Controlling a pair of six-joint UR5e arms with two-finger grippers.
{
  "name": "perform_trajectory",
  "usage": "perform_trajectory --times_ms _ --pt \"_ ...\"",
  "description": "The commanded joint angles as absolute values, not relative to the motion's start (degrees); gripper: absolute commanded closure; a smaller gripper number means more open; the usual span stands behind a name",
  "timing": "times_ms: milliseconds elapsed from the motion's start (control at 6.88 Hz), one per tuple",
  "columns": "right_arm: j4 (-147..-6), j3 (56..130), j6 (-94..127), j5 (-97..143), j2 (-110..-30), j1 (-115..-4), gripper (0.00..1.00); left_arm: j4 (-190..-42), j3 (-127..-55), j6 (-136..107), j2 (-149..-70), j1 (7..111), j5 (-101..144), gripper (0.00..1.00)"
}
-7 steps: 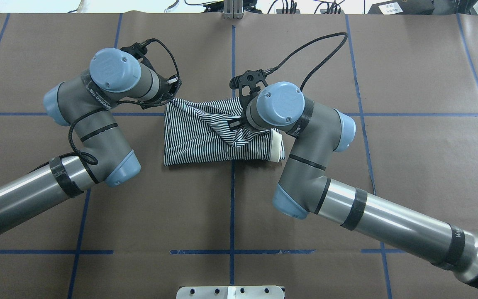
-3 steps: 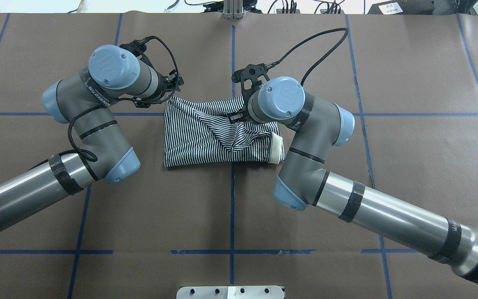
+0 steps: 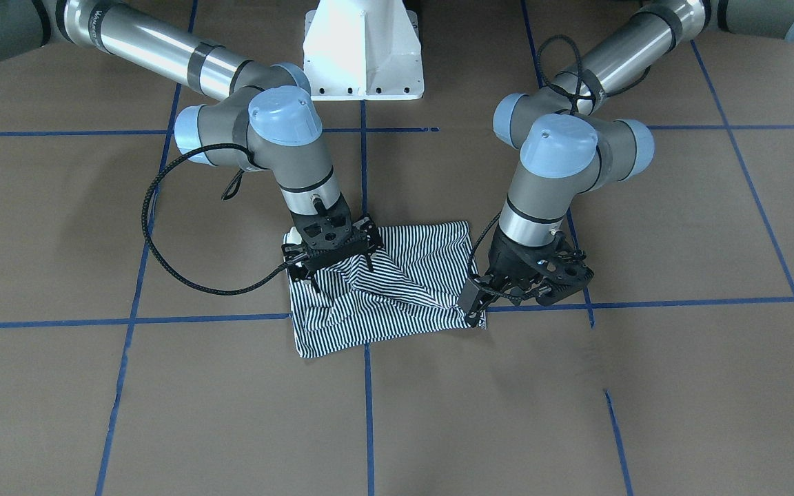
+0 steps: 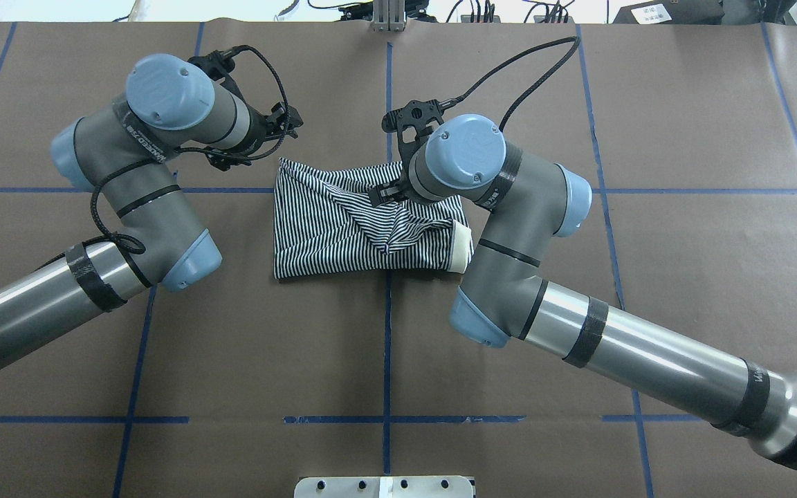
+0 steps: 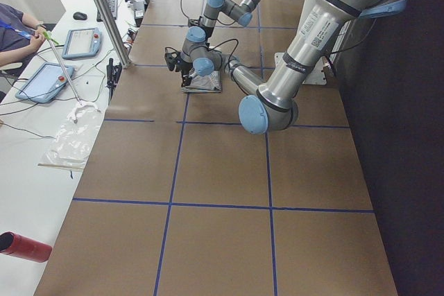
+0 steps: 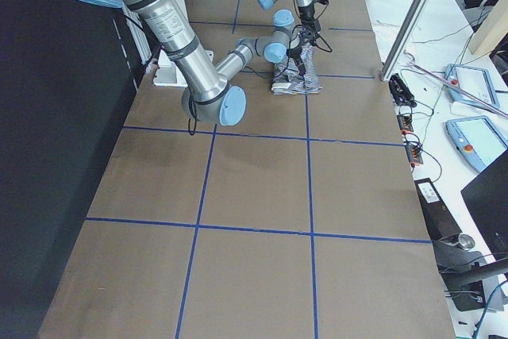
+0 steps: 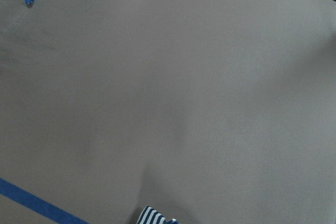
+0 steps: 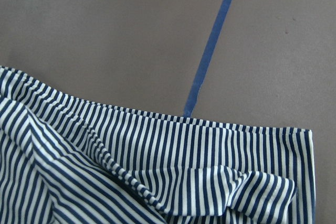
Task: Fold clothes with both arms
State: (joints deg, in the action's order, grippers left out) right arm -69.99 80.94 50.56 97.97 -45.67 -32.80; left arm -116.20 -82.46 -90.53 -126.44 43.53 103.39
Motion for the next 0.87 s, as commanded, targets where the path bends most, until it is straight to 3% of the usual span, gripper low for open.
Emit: perform_trajectory --times_ms 0,727 --pt "-82.47 84.72 50.54 96.26 -44.13 -30.25 0.0 -116.19 -86.3 -89.91 -123.67 44.21 104.68 0.0" --pt "-88.42 81.56 49.75 87.8 -40.43 -24.44 0.01 -116.28 -86.31 -89.91 -123.49 44.21 104.76 0.0"
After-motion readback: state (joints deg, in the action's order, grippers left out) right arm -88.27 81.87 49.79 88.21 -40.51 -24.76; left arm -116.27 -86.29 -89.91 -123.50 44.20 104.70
